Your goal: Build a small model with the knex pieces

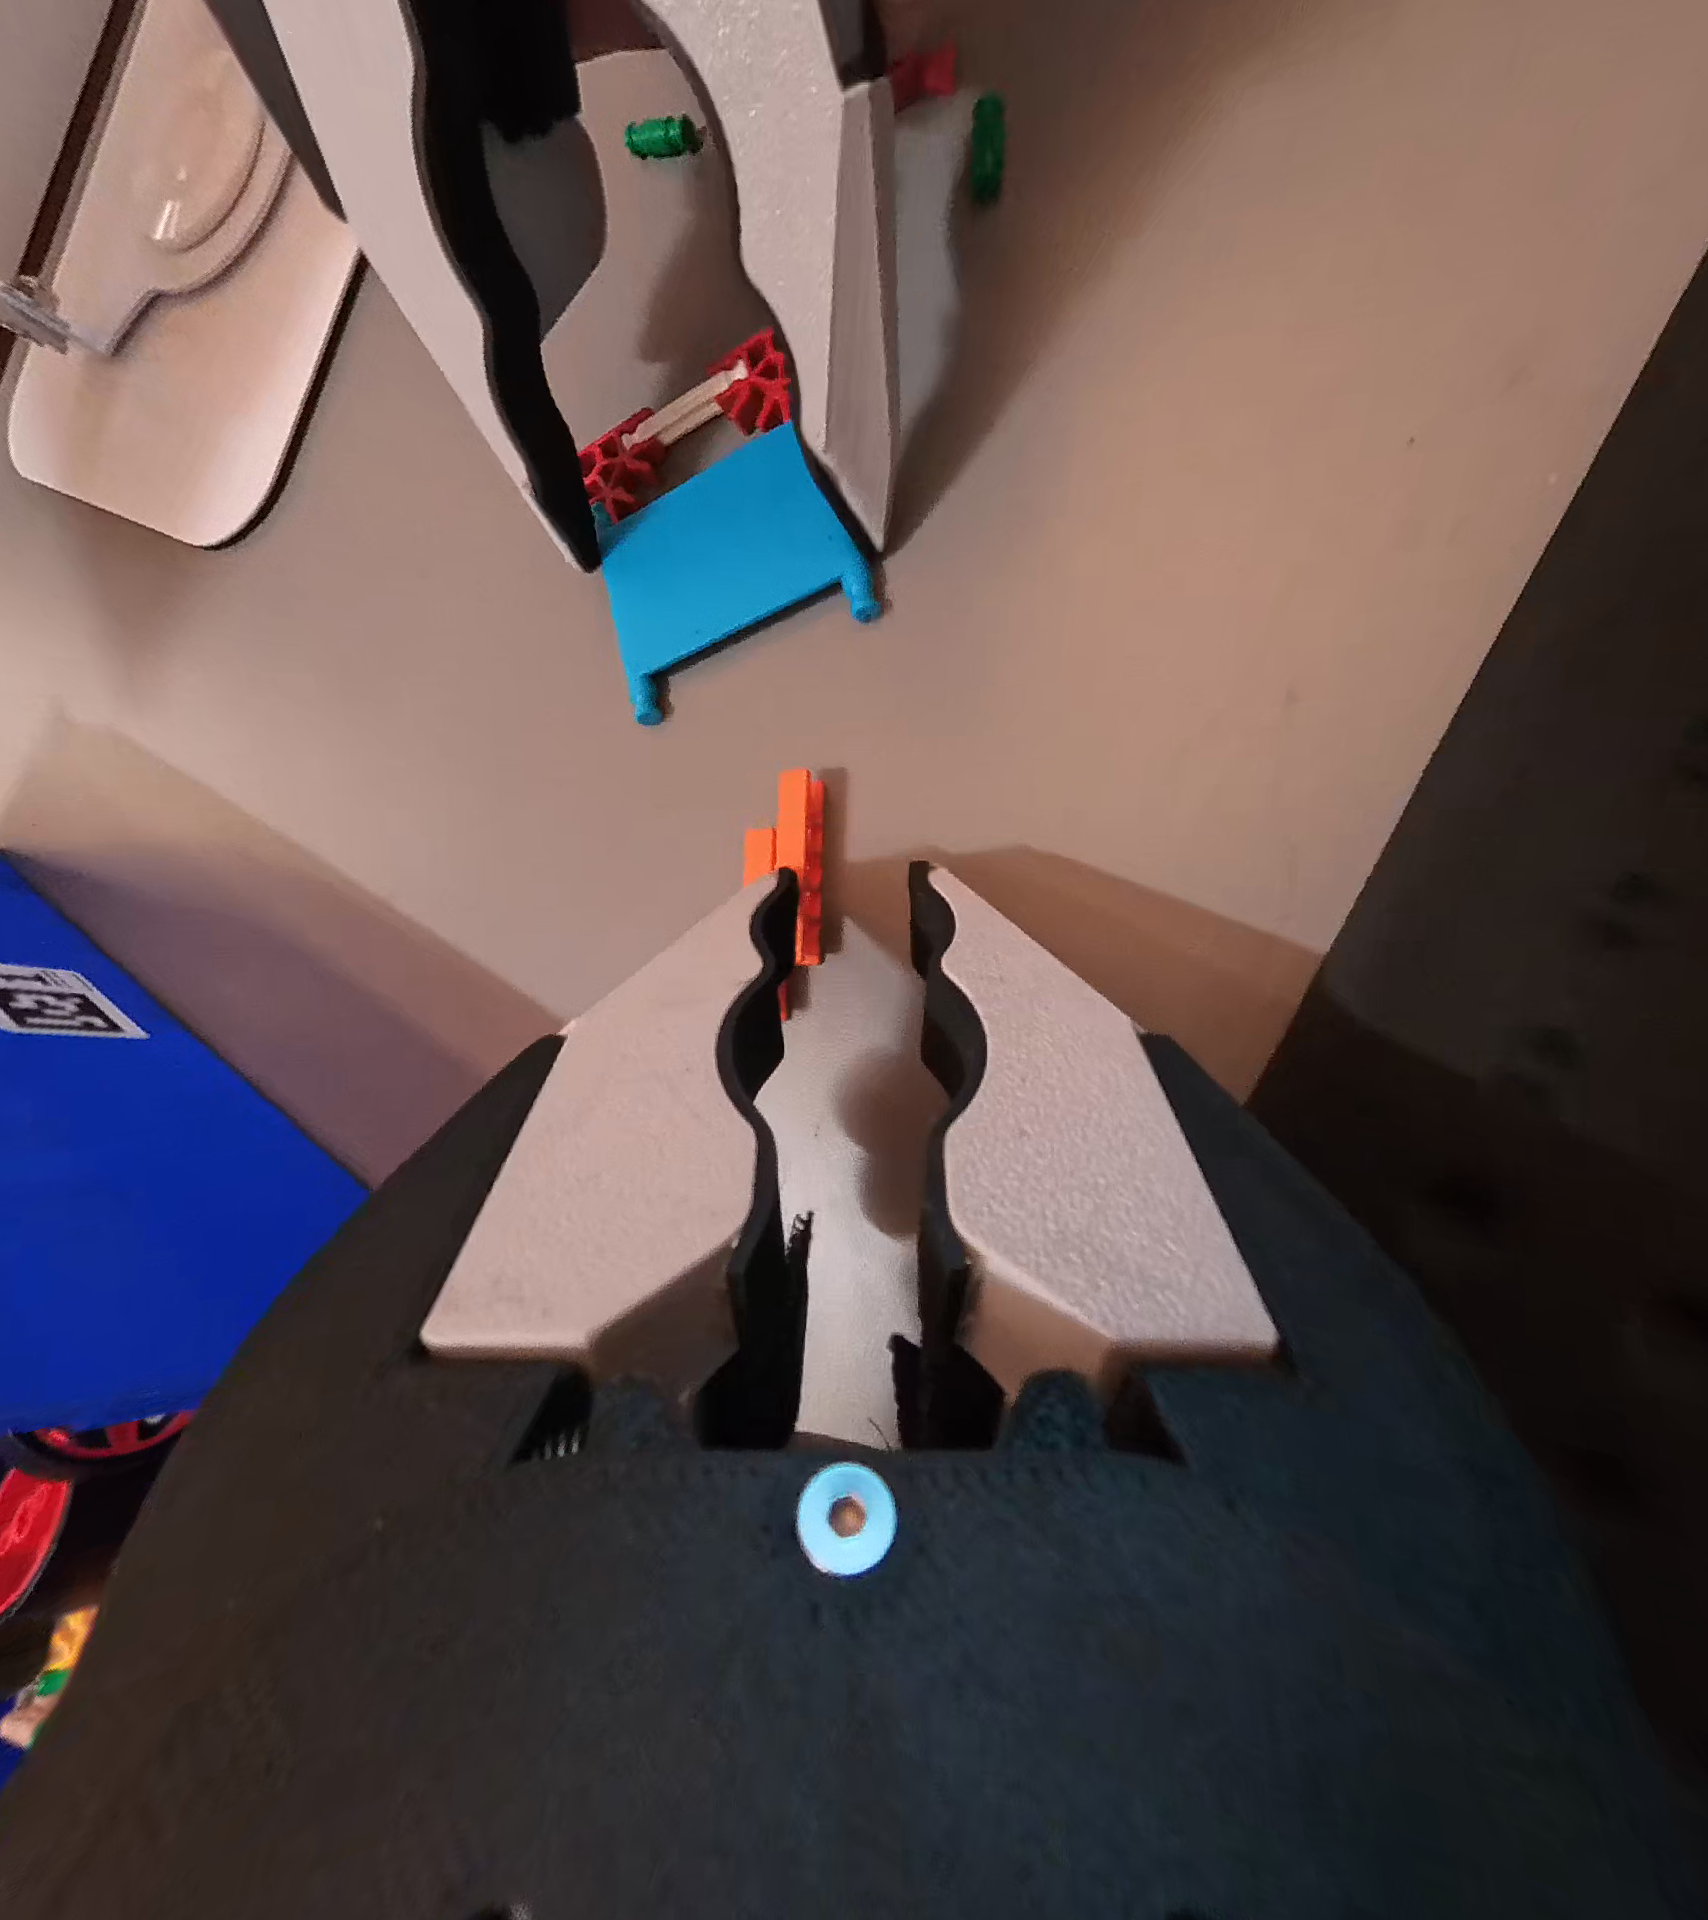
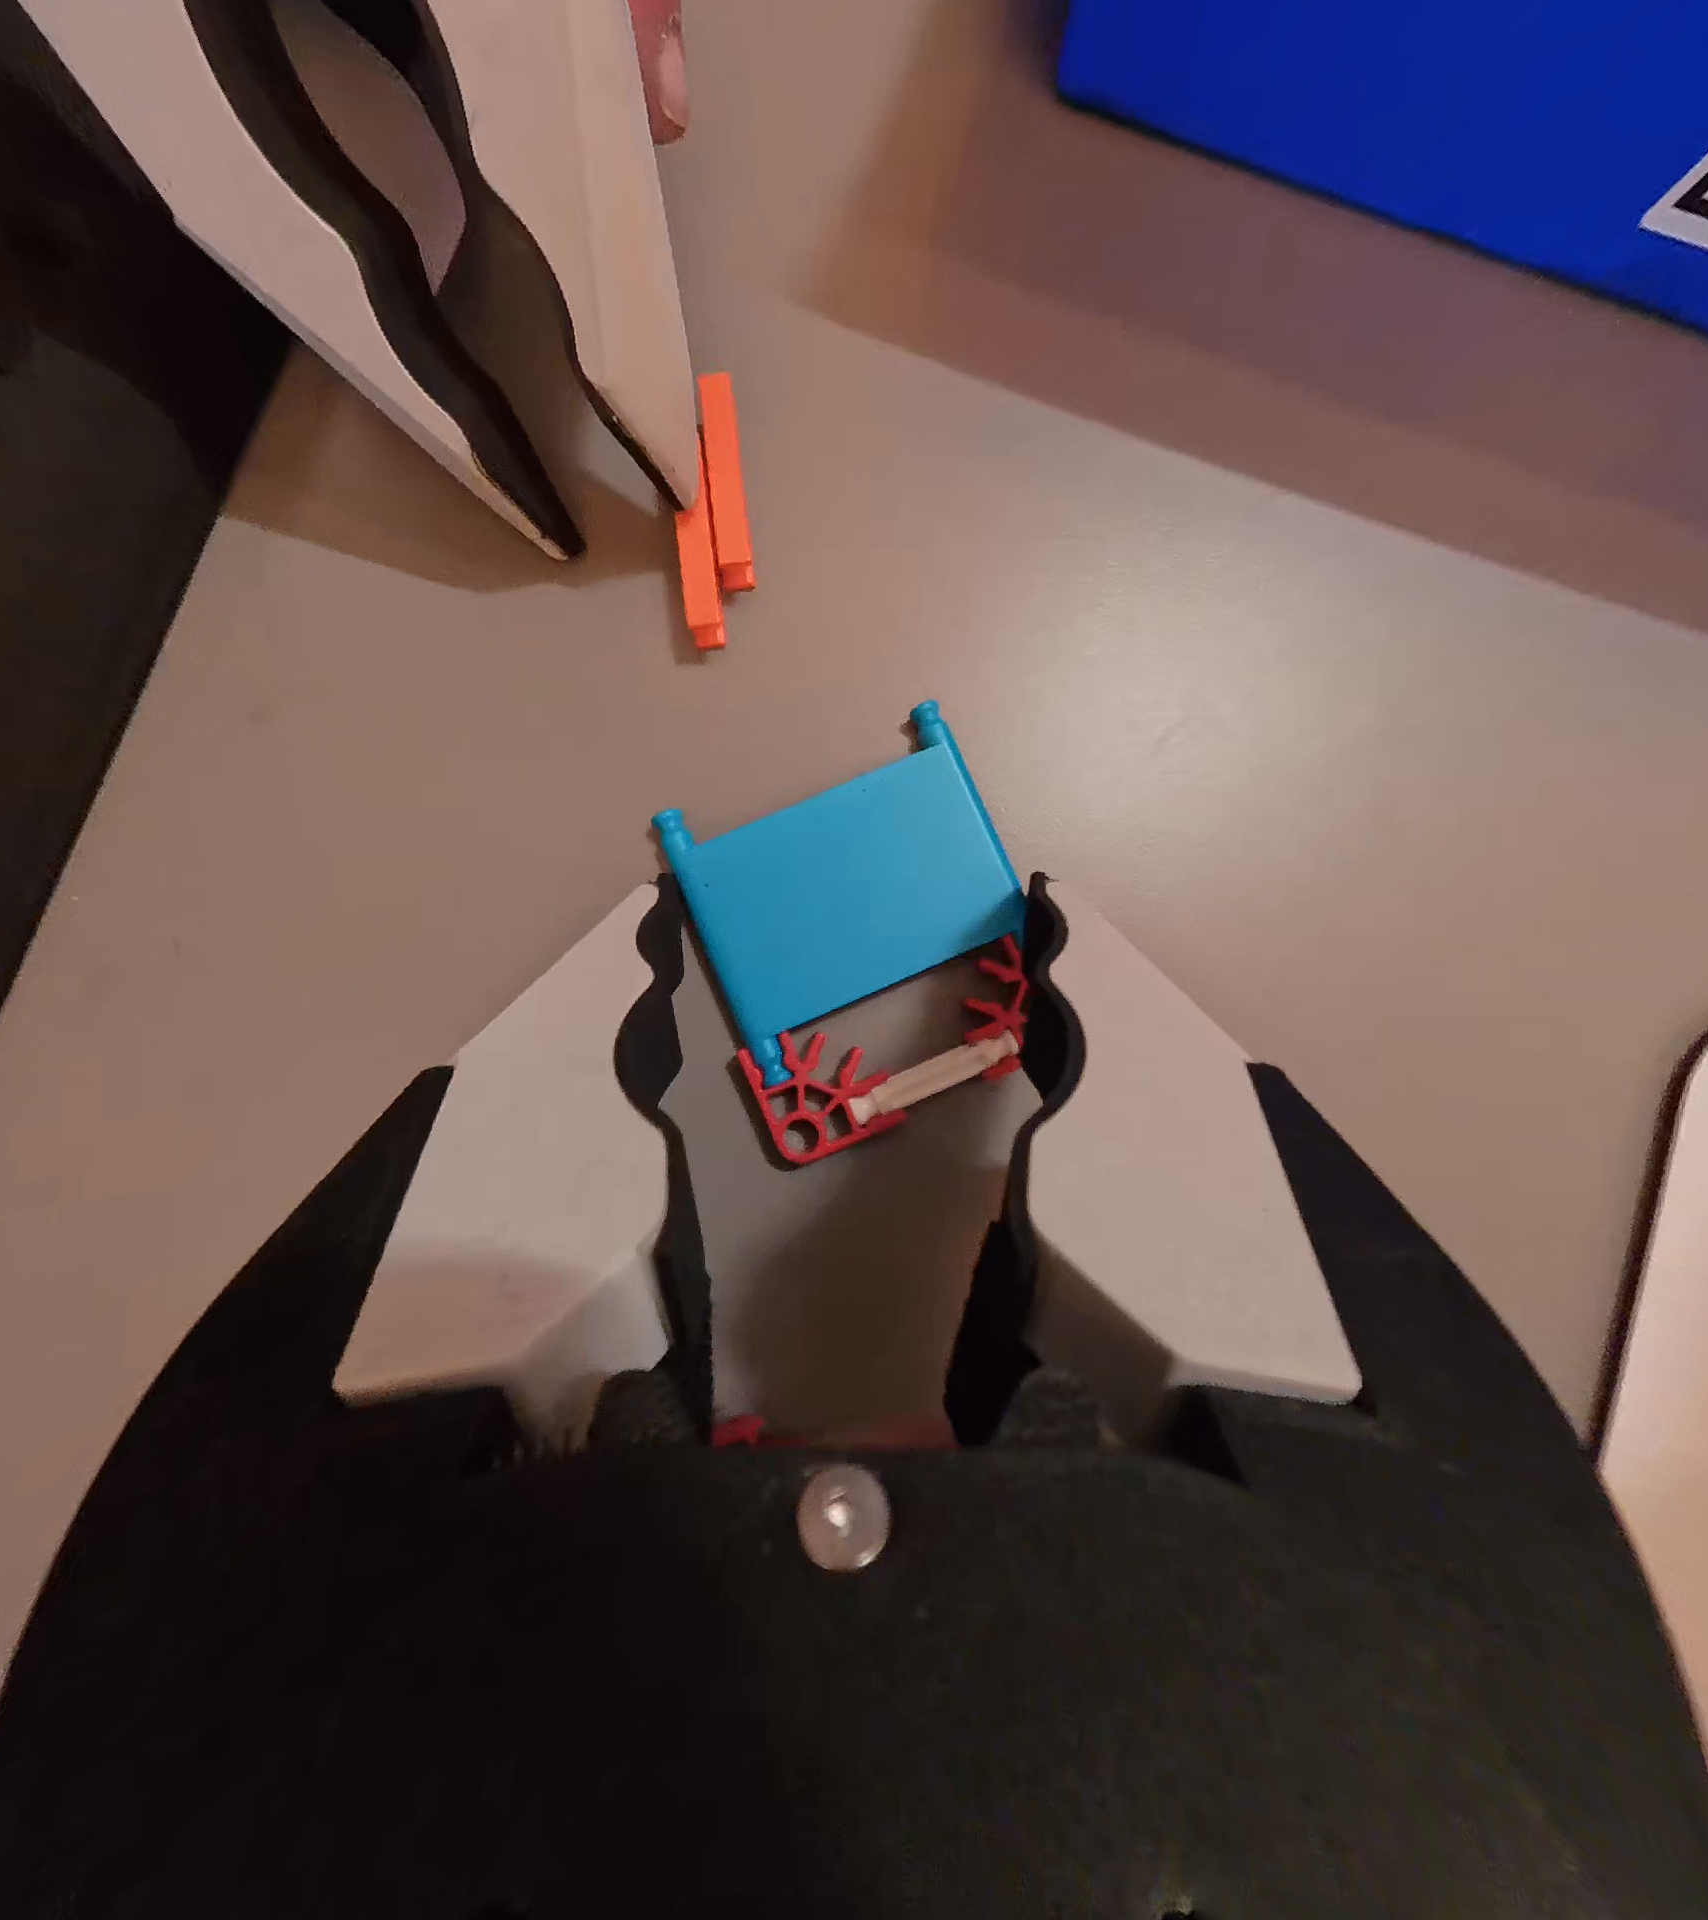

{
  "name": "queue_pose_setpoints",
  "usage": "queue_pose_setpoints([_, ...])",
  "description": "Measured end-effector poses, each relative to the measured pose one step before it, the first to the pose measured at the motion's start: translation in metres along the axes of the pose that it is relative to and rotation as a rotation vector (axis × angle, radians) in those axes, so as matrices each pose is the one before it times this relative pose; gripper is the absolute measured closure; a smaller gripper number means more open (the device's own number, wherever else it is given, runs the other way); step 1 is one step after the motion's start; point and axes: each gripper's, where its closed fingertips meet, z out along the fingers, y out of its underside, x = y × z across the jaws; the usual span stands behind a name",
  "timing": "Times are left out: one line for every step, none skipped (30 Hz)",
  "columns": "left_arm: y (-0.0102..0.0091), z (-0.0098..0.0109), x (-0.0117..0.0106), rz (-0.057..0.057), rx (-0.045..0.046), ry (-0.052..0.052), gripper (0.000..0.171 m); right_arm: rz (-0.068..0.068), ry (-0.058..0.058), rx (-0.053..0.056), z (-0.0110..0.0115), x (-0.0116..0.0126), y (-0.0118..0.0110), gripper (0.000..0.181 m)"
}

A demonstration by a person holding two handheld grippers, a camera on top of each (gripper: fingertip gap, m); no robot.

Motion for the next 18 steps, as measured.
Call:
queue_pose_setpoints([-0.00038,0.00088,-0.00210,0.0008,-0.00107,-0.0147,0.155,0.0092,-0.0021,0.0013,0.00119,-0.00076,-0.00110,0.118])
queue_pose_setpoints([-0.00101,0.00077,-0.00131,-0.0064,0.00270,-0.0062,0.158,0.0137,0.0022,0.0021,0.00171,-0.00012,-0.00179,0.117])
queue_pose_setpoints([-0.00199,0.00053,0.00172,-0.0045,0.01036,0.0130,0.158,0.0127,0.0046,0.0009,0.00185,-0.00015,-0.00207,0.117])
queue_pose_setpoints([-0.00190,0.00058,0.00152,-0.0011,0.00900,0.0102,0.158,-0.0031,0.0031,-0.0012,0.00137,-0.00101,-0.00204,0.117])
queue_pose_setpoints([-0.00066,0.00086,-0.00054,0.0023,0.00133,-0.0035,0.158,-0.0131,0.0072,-0.0017,0.00069,-0.00085,-0.00171,0.118])
queue_pose_setpoints([0.00028,0.00078,-0.00157,0.0050,-0.00478,-0.0094,0.158,-0.0025,0.0085,-0.0045,0.00035,0.00015,-0.00094,0.118])
queue_pose_setpoints([-0.00001,0.00045,-0.00037,0.0068,-0.00114,-0.0015,0.157,0.0068,0.0056,-0.0080,0.00008,0.00052,0.00013,0.117])
queue_pose_setpoints([-0.00006,0.00027,-0.00057,0.0008,0.00028,-0.0006,0.157,0.0071,0.0049,-0.0058,0.00000,0.00067,0.00046,0.113])
queue_pose_setpoints([0.00063,0.00058,-0.00171,-0.0083,-0.00286,-0.0055,0.157,0.0067,-0.0022,-0.0002,0.00014,-0.00013,0.00053,0.108])
queue_pose_setpoints([-0.00013,0.00018,-0.00010,-0.0071,0.00331,0.0044,0.156,0.0045,-0.0099,0.0053,0.00021,-0.00114,0.00014,0.109])
queue_pose_setpoints([-0.00071,0.00005,0.00159,-0.0064,0.00775,0.0137,0.154,0.0032,-0.0122,0.0077,0.00018,-0.00113,0.00022,0.112])
queue_pose_setpoints([-0.00050,0.00018,0.00094,-0.0029,0.00588,0.0080,0.153,0.0054,-0.0112,0.0071,0.00027,-0.00070,0.00011,0.113])
queue_pose_setpoints([-0.00014,0.00036,-0.00041,0.0033,0.00065,-0.0034,0.153,0.0041,-0.0052,0.0059,0.00010,-0.00004,0.00005,0.116])
queue_pose_setpoints([0.00023,0.00050,-0.00115,0.0046,-0.00291,-0.0080,0.152,0.0008,0.0018,0.0027,0.00003,0.00056,-0.00018,0.117])
queue_pose_setpoints([0.00035,0.00094,-0.00204,-0.0014,-0.00579,-0.0120,0.152,0.0019,0.0020,-0.0003,-0.00007,0.00046,-0.00007,0.117])
queue_pose_setpoints([-0.00016,0.00077,-0.00129,0.0016,-0.00125,-0.0064,0.153,0.0013,0.0020,-0.0001,0.00009,0.00042,-0.00011,0.118])
queue_pose_setpoints([-0.00036,0.00068,-0.00052,0.0059,0.00138,-0.0024,0.153,-0.0008,0.0004,0.0003,-0.00003,0.00000,0.00002,0.118])
queue_pose_setpoints([-0.00009,0.00062,-0.00086,0.0036,0.00056,-0.0043,0.153,0.0003,0.0006,0.0010,-0.00006,0.00013,0.00002,0.118])
